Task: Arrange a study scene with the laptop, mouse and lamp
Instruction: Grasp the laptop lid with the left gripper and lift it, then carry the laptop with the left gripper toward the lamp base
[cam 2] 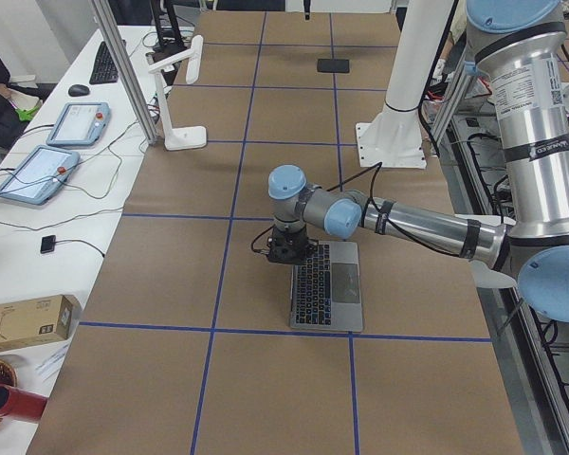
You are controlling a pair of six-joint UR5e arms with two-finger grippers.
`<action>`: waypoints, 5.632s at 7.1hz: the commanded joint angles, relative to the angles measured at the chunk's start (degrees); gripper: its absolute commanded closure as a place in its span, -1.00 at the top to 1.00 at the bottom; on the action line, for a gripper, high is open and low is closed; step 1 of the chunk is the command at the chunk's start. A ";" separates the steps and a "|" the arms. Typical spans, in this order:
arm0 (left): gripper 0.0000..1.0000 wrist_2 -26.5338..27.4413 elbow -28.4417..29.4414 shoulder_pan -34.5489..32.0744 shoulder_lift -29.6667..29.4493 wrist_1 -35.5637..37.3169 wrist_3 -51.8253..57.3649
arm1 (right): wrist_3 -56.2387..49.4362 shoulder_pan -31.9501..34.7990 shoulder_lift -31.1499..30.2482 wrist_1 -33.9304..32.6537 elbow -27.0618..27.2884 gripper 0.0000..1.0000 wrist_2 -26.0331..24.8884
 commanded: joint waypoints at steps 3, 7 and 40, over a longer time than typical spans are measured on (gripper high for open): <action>-1.00 -7.15 -0.17 -0.20 -2.12 0.40 2.29 | -0.03 -0.01 -0.27 0.07 0.03 1.00 -0.03; -1.00 -9.97 -6.22 -0.72 -8.41 19.40 10.09 | -0.03 -0.01 -0.62 0.42 0.03 1.00 0.06; -1.00 8.83 31.02 15.61 -65.76 11.13 -26.36 | 0.15 -0.10 -2.82 -0.10 -1.91 1.00 1.55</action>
